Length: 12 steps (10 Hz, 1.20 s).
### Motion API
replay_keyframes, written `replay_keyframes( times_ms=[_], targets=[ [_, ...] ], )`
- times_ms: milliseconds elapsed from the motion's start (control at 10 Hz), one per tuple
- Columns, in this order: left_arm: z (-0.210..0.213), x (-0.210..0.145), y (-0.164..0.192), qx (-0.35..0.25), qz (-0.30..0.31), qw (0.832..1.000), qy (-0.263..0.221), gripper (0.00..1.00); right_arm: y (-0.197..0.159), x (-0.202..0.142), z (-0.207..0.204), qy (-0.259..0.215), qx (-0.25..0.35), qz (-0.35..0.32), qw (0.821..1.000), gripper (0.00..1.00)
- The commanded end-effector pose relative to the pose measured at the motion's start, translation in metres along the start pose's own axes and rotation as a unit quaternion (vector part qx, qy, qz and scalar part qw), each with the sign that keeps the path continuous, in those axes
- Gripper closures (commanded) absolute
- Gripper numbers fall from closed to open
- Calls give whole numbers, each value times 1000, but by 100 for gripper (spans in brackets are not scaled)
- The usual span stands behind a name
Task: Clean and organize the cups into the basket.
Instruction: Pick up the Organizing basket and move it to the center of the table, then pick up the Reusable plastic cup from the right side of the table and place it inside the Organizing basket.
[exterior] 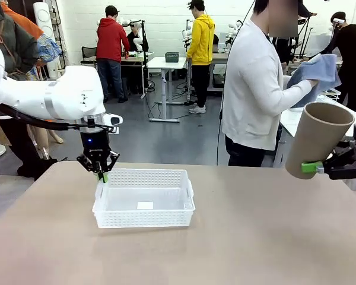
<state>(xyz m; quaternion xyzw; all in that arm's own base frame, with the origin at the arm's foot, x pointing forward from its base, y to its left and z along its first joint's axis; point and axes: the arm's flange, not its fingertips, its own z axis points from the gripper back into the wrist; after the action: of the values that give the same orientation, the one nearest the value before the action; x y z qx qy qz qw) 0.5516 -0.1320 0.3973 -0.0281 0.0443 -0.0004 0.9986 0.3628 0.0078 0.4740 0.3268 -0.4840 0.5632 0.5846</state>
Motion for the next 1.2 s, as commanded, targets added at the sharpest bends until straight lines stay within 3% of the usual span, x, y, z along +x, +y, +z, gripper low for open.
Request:
replay_keyframes(
  times_ms=[0,600,1000,1100],
  targets=[
    [7,5,-25,9,-2,1000,-13,100,8,18,-2,-15,-16,-5,1000,100],
    [14,-2,-90,29,-50,997,-42,100,-15,29,27,-42,-46,-35,997,100],
    [12,-1,-92,41,-59,996,-47,100,-17,24,30,-29,-63,-48,996,100],
    [9,-3,-94,22,-69,997,-32,100,-13,23,32,-29,-48,-25,998,100]
  ],
)
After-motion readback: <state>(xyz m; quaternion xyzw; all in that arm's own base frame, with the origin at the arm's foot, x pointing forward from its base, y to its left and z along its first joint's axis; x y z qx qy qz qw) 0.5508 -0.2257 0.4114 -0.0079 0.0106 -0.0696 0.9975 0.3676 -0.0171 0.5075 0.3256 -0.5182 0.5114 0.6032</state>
